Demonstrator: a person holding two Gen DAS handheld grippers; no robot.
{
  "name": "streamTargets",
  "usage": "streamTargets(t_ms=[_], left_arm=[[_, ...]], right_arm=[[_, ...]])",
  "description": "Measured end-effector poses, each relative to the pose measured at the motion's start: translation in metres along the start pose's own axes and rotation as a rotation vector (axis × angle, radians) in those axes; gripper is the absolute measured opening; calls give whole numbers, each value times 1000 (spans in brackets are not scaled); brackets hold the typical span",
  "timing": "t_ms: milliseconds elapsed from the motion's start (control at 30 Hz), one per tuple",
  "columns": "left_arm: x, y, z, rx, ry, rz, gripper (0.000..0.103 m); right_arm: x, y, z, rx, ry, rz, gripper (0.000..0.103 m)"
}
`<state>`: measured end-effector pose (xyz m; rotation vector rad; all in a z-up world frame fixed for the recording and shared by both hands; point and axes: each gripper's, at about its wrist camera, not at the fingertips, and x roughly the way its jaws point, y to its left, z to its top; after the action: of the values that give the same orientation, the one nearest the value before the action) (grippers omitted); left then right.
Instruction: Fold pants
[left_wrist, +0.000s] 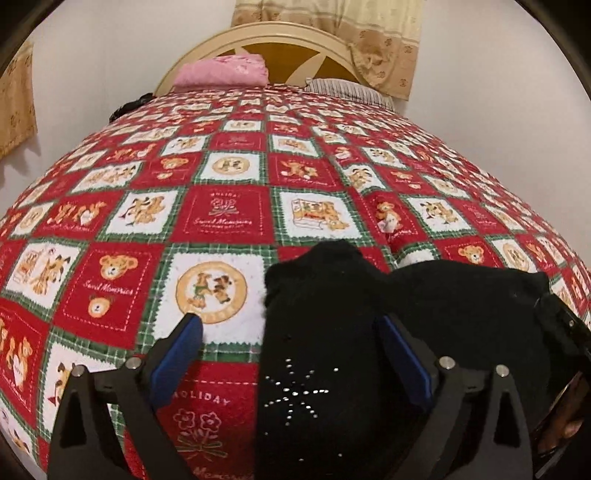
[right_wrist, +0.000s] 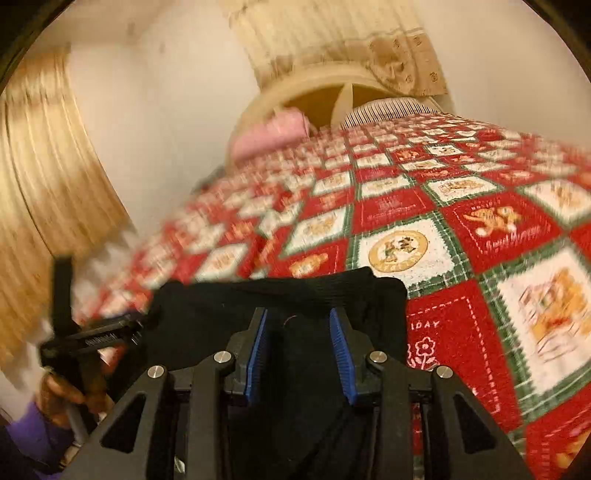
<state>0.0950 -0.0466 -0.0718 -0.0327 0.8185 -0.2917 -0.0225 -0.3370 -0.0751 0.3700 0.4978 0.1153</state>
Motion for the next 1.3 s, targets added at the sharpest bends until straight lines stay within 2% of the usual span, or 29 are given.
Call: streamTargets(t_ms=[100,200,267,300,333,400,533,633,733,967,1100,1200,1300], left_arm=[[-1,-1,1,0,3,11,101],[-4,0,0,-4,3,16,101],[-6,2,0,-11,9,12,101],[-6,2,0,-13,10,12,101],[-7,2,0,-13,10,10,101],[-13,3,-1,-19,4,4,101],[-21,5,-4,-49,2,-43,101],[-17,4,-11,-66,46,-65,101],[-12,4,-20,-92,81,-96,101],[-17,-3,-29,-76,54,-103,101],[-18,-4,-31,-81,45,-119,102],[-16,-8,-34,-55,33,-100,103],[-15,-11,-34,-27,31,-73,103]], right_arm=[[-2,-4,4,55,-1,27,36],[-19,9,10,44,-18,-3,37],[-38,21,11,15,-66,-39,56],[-46,24,10,10,-87,-56,76],[-52,26,8,8,-110,-68,82],[-57,27,6,-5,-113,-95,82],[-43,18,-2,-10,-36,-165,82],[-28,1,-14,70,33,-136,82],[-27,9,-17,23,21,-162,82],[-22,20,-24,0,49,-143,82],[-25,14,-22,47,52,-98,82],[-26,8,-20,82,53,-69,82],[-25,11,-21,69,56,-85,82]])
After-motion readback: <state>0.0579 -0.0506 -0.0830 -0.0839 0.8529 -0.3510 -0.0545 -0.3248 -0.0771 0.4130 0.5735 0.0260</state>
